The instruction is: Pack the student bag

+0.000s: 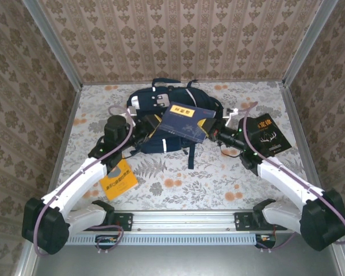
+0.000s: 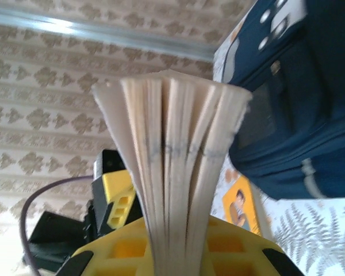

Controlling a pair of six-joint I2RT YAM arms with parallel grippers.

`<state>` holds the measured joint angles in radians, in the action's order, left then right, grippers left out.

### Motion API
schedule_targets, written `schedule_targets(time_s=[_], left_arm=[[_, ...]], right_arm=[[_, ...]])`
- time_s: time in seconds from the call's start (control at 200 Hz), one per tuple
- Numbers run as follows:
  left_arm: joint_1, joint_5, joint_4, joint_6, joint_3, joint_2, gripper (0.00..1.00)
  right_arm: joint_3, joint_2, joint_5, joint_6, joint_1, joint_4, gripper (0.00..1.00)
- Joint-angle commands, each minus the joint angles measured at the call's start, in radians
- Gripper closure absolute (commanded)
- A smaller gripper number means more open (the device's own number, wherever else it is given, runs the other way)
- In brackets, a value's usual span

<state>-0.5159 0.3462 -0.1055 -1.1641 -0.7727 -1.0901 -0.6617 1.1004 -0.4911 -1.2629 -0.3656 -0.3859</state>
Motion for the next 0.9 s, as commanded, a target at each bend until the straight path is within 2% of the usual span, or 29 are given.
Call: schedule_targets(time_s=[0.0,0.18,0.26,0.465,0.545,0.71,0.895], left_arm=[[-0.001,-0.028,0.184,0.192,-0.141,-0.075,0.42],[-0.019,-0.017,0.286,0.274,-0.379,-0.338,0.39],[-0.046,-0.049,0.337,0.31,-0.519,-0.472,0.38],[-0.075,-0.023,0.38,0.284,-0.861,-0.828,0.38],[-0.08,-0.015,0.389,0.281,-0.989,-0.956,0.38],[-0.081,-0.024,0.343,0.275,-1.166,-1.154,0.42],[-0.08,0.033,0.311,0.208,-1.334,-1.331,0.45]], right_arm=[[-0.05,-0.071,0.051,0.123,0.079,0.198,1.0],[-0.025,-0.105,0.083,0.184,0.244,0.331,1.0],[-0.02,-0.131,0.178,0.233,0.289,0.42,1.0],[-0.024,-0.229,0.43,0.354,0.31,0.57,1.0],[0.0,-0.261,0.493,0.364,0.31,0.584,1.0],[0.03,-0.267,0.473,0.367,0.309,0.555,1.0],[0.039,-0.252,0.445,0.363,0.306,0.543,1.0]])
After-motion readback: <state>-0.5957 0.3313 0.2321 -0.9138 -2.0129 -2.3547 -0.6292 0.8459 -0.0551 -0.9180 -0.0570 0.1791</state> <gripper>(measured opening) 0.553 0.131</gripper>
